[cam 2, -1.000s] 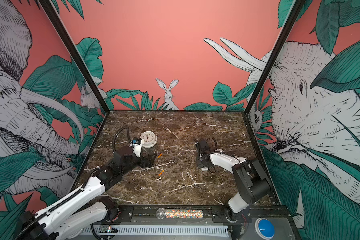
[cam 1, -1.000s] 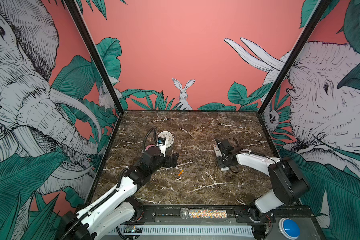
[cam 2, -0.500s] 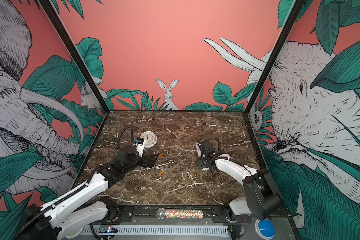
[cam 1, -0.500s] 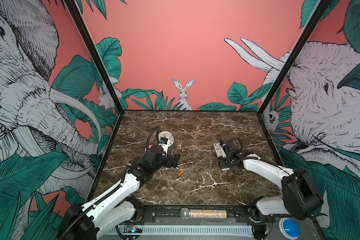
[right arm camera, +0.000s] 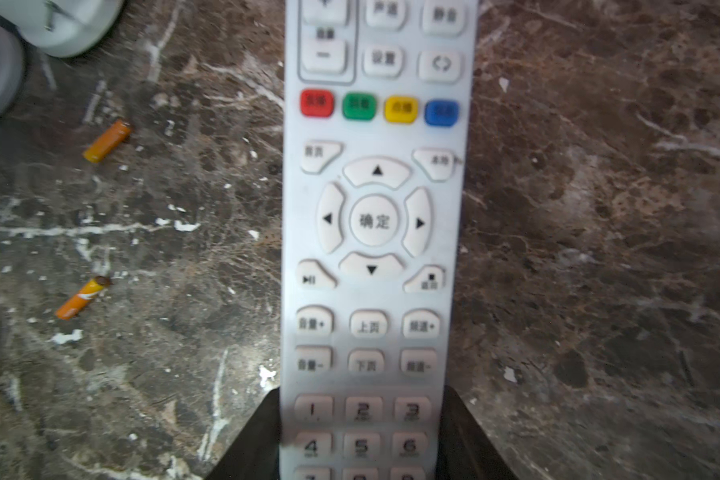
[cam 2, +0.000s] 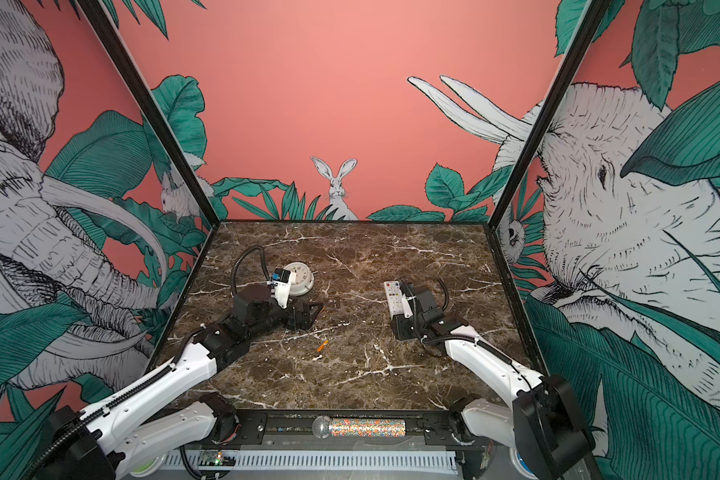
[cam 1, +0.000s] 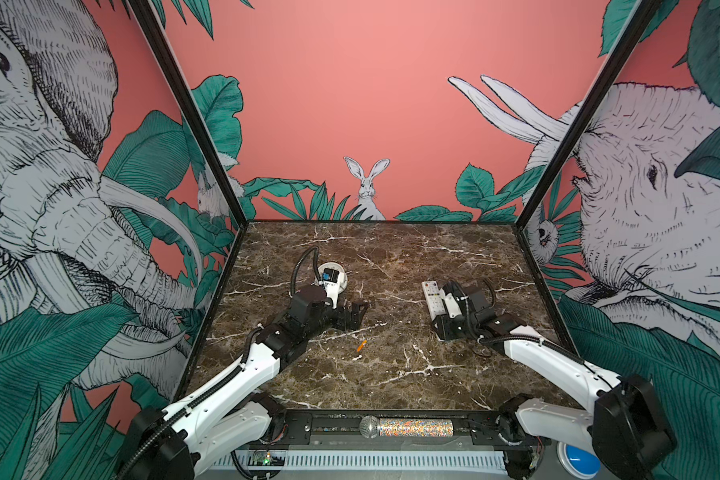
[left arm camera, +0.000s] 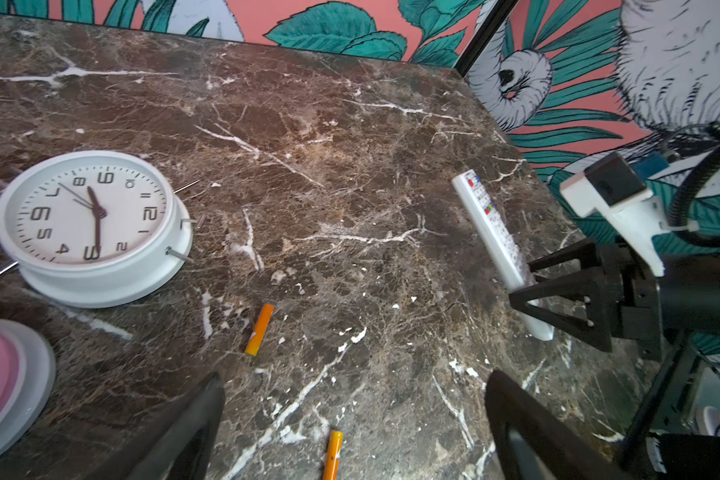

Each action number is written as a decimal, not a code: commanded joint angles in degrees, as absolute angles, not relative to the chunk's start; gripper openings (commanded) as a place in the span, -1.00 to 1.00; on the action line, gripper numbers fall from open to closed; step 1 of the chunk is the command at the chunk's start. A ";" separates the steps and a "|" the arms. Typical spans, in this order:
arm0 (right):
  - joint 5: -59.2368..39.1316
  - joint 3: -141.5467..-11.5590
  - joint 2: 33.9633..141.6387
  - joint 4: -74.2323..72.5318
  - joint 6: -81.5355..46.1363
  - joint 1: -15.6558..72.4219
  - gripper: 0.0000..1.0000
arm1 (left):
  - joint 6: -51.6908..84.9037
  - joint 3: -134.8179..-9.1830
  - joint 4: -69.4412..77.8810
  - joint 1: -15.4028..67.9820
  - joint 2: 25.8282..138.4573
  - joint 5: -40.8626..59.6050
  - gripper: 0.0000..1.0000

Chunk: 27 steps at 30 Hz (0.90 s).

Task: Load the batteries into the remote control
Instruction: 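Lift the remote with the right gripper toward the left gripper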

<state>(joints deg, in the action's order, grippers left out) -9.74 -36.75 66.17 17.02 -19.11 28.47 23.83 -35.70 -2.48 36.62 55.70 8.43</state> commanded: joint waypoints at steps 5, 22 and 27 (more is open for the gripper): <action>-22.03 -34.11 60.74 4.16 -23.42 28.88 -1.00 | 28.11 -35.10 8.97 36.83 56.55 18.50 0.98; -40.16 -28.91 57.61 -20.84 -32.66 32.96 -1.00 | 34.26 -36.10 24.52 36.83 62.69 31.82 0.99; -42.13 -29.23 57.66 -25.82 -33.39 36.14 -1.00 | 37.51 -36.47 30.74 36.99 64.08 37.69 0.99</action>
